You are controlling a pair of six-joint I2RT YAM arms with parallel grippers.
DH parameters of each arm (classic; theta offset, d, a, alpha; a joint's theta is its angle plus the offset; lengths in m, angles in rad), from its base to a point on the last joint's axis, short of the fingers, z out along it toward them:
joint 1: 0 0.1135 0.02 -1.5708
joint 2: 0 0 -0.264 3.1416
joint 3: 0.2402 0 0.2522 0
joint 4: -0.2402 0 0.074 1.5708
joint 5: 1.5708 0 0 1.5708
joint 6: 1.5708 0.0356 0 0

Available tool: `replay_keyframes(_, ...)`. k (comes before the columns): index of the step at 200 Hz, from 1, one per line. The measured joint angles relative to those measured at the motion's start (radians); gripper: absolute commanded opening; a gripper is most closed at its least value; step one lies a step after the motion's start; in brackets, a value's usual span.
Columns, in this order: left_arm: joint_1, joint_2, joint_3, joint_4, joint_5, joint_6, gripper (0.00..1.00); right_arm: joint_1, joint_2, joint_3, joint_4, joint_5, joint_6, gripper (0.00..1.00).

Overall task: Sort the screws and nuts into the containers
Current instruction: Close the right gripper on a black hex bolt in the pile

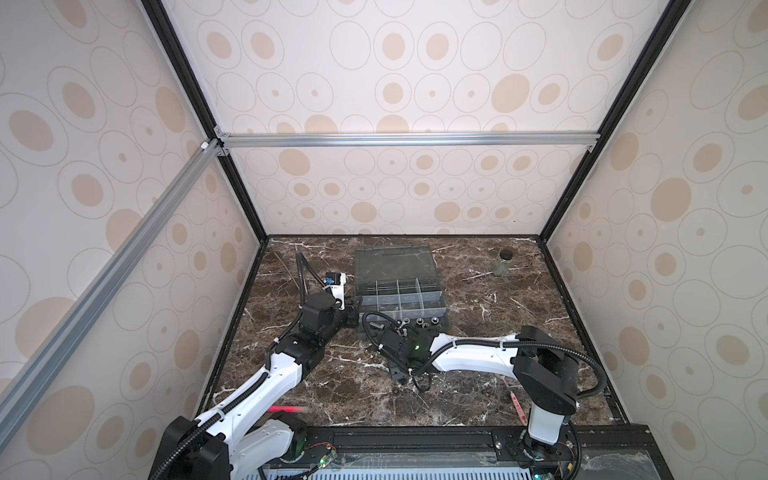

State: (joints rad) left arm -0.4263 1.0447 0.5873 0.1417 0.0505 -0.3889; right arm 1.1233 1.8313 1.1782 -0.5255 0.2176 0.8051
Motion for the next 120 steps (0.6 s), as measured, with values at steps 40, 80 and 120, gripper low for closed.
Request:
replay_keyframes(40,0.000,-0.013,-0.008,0.000,0.000,0.000,0.37,0.005,0.013,0.019,-0.037,0.004,-0.035,0.48)
replay_keyframes(80,0.000,-0.014,-0.010,0.000,0.000,-0.001,0.37,0.012,0.061,0.030,-0.055,0.004,-0.045,0.46)
replay_keyframes(120,0.000,-0.016,-0.010,0.000,-0.006,0.000,0.37,0.017,0.076,0.058,-0.074,0.019,-0.046,0.40)
